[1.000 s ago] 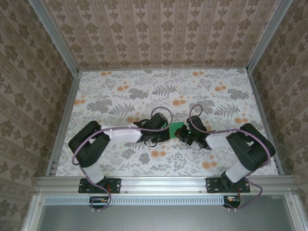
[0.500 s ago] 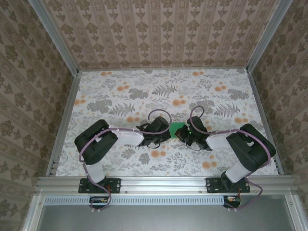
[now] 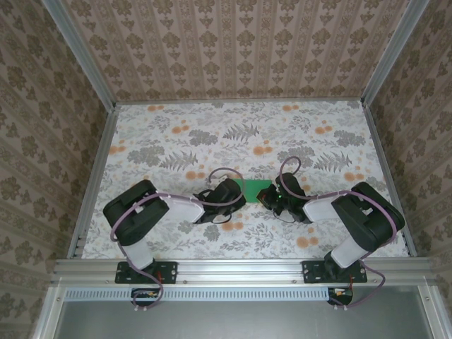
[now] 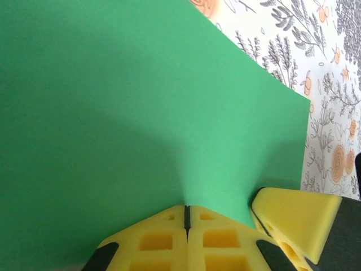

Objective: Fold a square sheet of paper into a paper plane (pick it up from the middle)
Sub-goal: First fold in half a square sheet of paper at the center of the table.

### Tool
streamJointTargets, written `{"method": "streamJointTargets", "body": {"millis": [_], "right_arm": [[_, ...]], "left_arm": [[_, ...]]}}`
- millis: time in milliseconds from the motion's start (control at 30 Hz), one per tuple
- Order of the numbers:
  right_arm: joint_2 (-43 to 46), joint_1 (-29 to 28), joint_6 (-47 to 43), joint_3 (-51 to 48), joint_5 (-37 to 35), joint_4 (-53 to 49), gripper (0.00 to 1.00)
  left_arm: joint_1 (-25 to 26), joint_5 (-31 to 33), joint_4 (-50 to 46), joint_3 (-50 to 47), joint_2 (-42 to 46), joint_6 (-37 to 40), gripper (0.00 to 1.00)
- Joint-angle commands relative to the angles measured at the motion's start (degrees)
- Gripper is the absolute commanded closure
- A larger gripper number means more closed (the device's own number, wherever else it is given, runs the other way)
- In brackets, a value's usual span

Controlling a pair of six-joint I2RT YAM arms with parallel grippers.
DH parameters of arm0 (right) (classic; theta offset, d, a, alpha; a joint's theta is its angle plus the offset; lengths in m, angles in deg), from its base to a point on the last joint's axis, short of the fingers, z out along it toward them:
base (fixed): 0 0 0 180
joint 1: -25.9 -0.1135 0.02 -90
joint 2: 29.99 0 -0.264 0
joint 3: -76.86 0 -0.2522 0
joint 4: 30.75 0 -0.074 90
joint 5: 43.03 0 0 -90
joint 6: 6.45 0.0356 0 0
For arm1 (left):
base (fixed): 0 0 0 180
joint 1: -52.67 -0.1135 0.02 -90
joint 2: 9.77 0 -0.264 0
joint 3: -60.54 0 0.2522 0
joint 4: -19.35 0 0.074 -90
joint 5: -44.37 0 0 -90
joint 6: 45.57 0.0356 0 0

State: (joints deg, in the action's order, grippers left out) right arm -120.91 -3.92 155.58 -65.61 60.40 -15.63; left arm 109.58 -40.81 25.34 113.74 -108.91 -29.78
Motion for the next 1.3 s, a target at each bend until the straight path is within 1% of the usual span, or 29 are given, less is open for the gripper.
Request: {"method": "streamJointTargets", "body": {"millis": [0,433,533,667,767,867,900,967,1000,1033,1067,1100,1167,1233,1267], "right_arm": [[-3.41,0.64,-0.59,-4.25,-4.46,-12.37,1.0],[-3.4,1.96,-2.73,-5.05,-4.55,-13.86,1.0],[-3.39,2.22,-3.11,-4.75,-4.38,-14.06,0.99],[-2.13,2.49,-5.53,-2.8,-3.41,-15.66,0.99],[1.18,2.59,-10.9,1.89,-1.25,-20.81,0.97],[5.26,2.58,-18.13,8.62,-1.34,-30.82,0.92],[6.78,2.51,-20.81,10.9,-1.79,-34.21,0.89],[8.92,2.34,-24.7,14.92,-2.99,-40.03,0.8],[9.61,2.08,-26.46,16.92,-3.53,-42.58,0.75],[9.92,1.67,-27.42,18.69,-4.15,-44.74,0.71],[9.73,1.23,-27.71,20.14,-4.71,-46.21,0.69],[9.09,0.43,-27.83,21.71,-4.88,-47.31,0.66],[7.15,-1.62,-26.8,24.57,-6.17,-49.03,0.62],[3.82,-4.47,-25.53,28.19,-8.08,-50.39,0.59],[2.06,-5.75,-25.0,29.89,-8.91,-50.92,0.58]], "left_arm": [[-1.33,5.37,-9.78,-3.38,1.27,-1.99,1.0],[-9.14,6.54,-15.12,-10.96,10.17,-1.12,1.0],[-10.14,6.47,-16.2,-11.87,12.02,-0.56,1.0],[-10.57,5.89,-18.56,-10.48,14.34,1.75,1.0],[-12.39,2.92,-22.39,-7.32,17.35,6.51,0.99],[-15.44,-0.97,-29.28,-2.62,20.82,13.34,0.9],[-16.89,-2.07,-33.07,-0.58,21.67,15.31,0.86],[-19.37,-4.26,-38.95,2.65,23.01,19.14,0.77],[-20.92,-5.32,-41.73,4.11,23.66,20.94,0.72],[-22.39,-6.67,-43.82,5.16,24.18,22.6,0.63],[-24.01,-8.11,-45.45,5.94,24.33,24.07,0.58],[-25.5,-9.02,-47.66,7.24,24.5,25.64,0.51],[-27.46,-8.75,-51.42,8.83,24.77,28.5,0.36],[-29.25,-7.84,-54.56,10.02,25.31,30.68,0.26],[-30.17,-7.81,-54.98,10.04,25.8,31.68,0.22]]}}
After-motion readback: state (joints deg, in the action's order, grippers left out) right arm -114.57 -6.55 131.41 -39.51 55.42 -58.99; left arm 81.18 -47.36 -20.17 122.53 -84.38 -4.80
